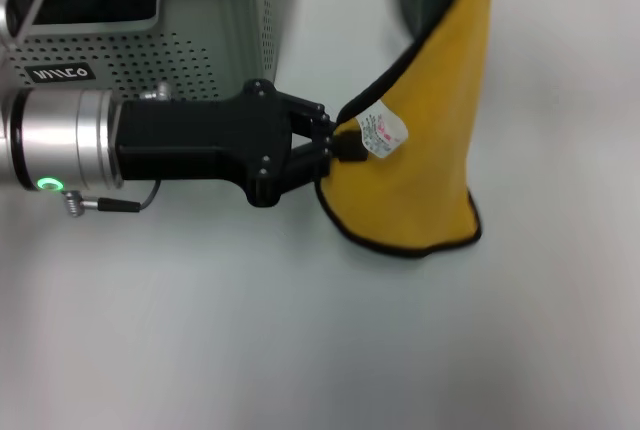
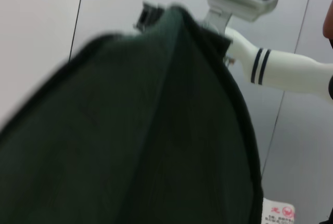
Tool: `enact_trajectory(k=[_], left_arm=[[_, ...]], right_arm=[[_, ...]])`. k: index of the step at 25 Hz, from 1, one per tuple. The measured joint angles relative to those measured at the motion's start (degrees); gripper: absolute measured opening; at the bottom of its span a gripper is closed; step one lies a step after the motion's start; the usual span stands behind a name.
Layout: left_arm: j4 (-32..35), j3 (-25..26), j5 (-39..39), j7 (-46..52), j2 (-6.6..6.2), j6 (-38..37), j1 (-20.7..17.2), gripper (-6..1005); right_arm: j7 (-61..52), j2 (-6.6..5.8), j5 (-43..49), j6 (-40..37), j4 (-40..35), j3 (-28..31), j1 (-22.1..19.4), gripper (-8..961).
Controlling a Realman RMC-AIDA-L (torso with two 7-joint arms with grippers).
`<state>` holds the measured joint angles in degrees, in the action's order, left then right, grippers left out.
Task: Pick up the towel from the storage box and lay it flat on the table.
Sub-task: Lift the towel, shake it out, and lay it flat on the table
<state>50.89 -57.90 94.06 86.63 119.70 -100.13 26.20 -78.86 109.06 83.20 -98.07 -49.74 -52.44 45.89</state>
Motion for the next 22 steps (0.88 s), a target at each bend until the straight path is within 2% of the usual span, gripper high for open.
enact_trajectory(k=[10,22], left_arm=[[-6.27,0.19,-1.37,-5.95,0.1,0.15,0.15,106],[-7.68,0.77,-1.6,-6.68,0.08,0.63,0.13,110]], right_arm=[[-2.53,-0.25,0.71,3.65,-1.97,-0.3,4.07,9],[-2.25,-0.64,0.61,4.53,-2.96,0.3,4.12,8]])
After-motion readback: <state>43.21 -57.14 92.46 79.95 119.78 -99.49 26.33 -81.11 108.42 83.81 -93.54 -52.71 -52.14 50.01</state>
